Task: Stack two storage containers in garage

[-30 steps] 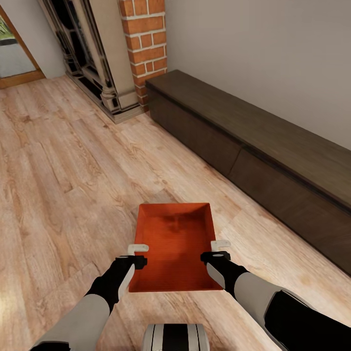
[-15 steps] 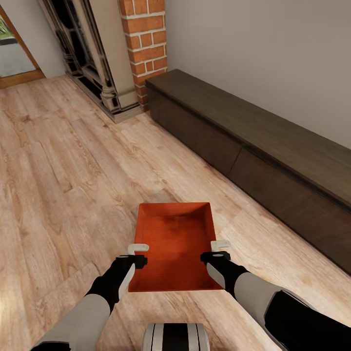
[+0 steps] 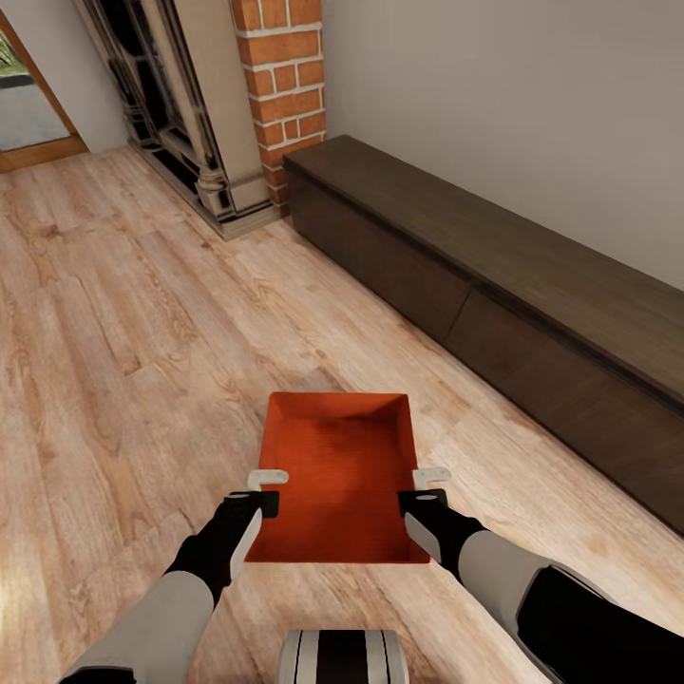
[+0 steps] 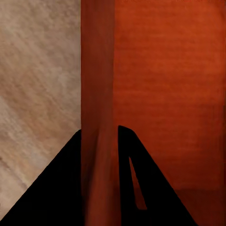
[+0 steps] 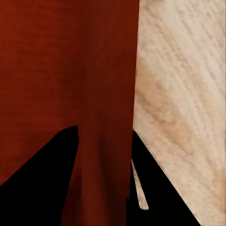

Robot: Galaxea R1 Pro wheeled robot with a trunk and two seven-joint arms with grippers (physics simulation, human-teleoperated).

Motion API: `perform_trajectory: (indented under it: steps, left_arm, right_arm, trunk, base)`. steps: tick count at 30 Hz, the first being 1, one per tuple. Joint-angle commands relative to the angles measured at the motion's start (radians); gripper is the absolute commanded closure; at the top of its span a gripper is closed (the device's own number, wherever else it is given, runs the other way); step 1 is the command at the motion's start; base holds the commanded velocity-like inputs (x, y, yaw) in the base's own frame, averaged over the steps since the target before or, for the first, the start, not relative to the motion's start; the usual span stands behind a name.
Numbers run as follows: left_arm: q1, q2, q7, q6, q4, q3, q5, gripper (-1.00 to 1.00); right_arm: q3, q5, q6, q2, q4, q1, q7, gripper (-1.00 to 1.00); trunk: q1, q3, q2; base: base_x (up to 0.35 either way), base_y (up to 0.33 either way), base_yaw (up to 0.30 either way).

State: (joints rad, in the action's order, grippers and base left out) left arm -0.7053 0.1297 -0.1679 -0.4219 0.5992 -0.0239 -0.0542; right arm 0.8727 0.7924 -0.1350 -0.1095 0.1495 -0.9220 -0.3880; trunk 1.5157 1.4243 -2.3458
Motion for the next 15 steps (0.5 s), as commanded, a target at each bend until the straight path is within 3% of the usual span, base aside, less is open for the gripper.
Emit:
perform_trajectory:
  steps: [1,15]
  left_arm:
    - [0.000,0.002,0.005,-0.003,0.006,-0.002,0.010,1.00]
    - [0.000,0.003,0.005,-0.003,0.009,-0.002,0.011,1.00]
  right_arm:
    - [0.008,0.027,-0.005,-0.006,0.003,0.000,0.001,1.00]
    - [0.007,0.026,-0.003,-0.004,0.003,0.000,0.001,1.00]
  trunk:
    - [0.000,0.001,0.000]
    - [-0.004,-0.002,0.007]
  base:
    - [0.000,0.000,0.000]
    - [0.000,0.000,0.000]
